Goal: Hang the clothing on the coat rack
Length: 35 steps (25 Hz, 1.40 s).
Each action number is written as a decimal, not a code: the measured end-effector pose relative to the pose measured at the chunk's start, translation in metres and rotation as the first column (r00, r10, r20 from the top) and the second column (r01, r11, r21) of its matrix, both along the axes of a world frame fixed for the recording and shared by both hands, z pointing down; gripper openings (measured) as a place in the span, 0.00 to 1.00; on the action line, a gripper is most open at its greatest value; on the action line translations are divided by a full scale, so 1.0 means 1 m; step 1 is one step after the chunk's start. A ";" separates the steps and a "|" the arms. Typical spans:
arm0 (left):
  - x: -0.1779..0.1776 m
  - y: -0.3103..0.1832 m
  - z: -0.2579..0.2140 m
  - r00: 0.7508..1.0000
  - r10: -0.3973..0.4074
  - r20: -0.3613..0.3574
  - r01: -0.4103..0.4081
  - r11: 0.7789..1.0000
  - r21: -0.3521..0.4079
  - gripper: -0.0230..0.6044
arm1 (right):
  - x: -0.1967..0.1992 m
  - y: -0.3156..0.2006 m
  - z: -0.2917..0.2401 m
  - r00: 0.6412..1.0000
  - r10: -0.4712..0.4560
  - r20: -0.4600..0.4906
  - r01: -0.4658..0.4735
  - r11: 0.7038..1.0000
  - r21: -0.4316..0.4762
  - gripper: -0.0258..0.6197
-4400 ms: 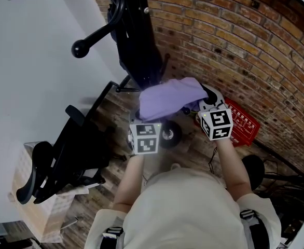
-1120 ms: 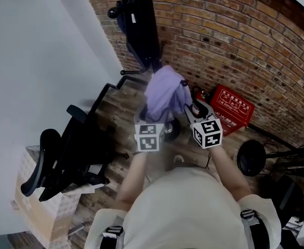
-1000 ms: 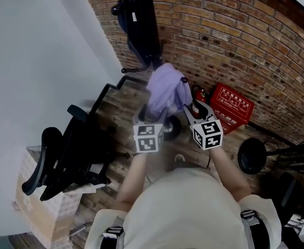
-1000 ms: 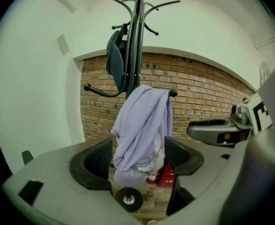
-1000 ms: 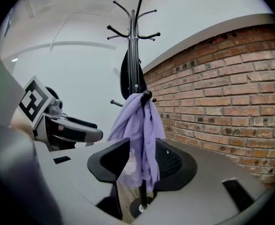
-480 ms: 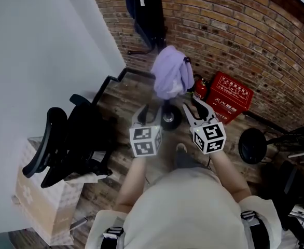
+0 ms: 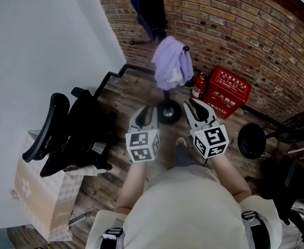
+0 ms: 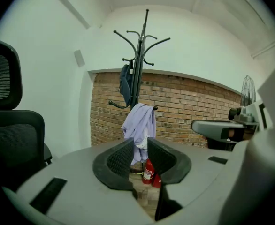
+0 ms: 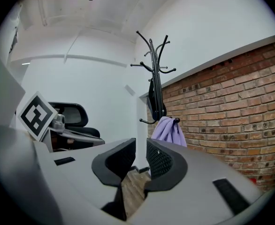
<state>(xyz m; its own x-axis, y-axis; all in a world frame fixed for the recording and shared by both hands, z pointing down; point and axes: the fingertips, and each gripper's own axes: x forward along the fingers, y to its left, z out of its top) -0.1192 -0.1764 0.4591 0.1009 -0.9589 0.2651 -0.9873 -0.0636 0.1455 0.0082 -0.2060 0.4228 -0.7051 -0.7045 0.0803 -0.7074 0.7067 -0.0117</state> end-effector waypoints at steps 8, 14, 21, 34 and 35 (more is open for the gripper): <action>0.000 0.040 0.003 0.999 -0.029 -0.014 0.029 1.000 0.004 0.13 | 0.005 0.035 0.002 1.000 0.000 0.002 0.000 1.000 0.000 0.09; 0.005 0.061 0.006 0.999 -0.032 -0.044 0.032 0.999 0.013 0.09 | 0.008 0.052 0.011 1.000 -0.011 -0.003 0.011 1.000 -0.019 0.07; 0.009 0.070 0.010 0.999 -0.019 -0.041 0.020 1.000 0.011 0.08 | 0.011 0.063 0.012 1.000 -0.013 0.007 0.013 1.000 -0.017 0.06; 0.018 0.066 0.005 0.999 0.001 -0.046 0.000 1.000 0.021 0.08 | 0.011 0.065 0.011 1.000 -0.012 -0.003 0.012 1.000 -0.016 0.04; 0.018 0.066 0.005 0.999 0.001 -0.046 0.000 1.000 0.021 0.08 | 0.011 0.065 0.010 1.000 -0.010 -0.003 0.010 1.000 -0.014 0.04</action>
<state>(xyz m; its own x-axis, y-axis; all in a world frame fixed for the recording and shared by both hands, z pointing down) -0.1008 -0.1105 0.4640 0.1133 -0.9640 0.2403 -0.9795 -0.0678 0.1899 0.0194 -0.1412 0.4330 -0.7117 -0.6964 0.0921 -0.7005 0.7134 -0.0192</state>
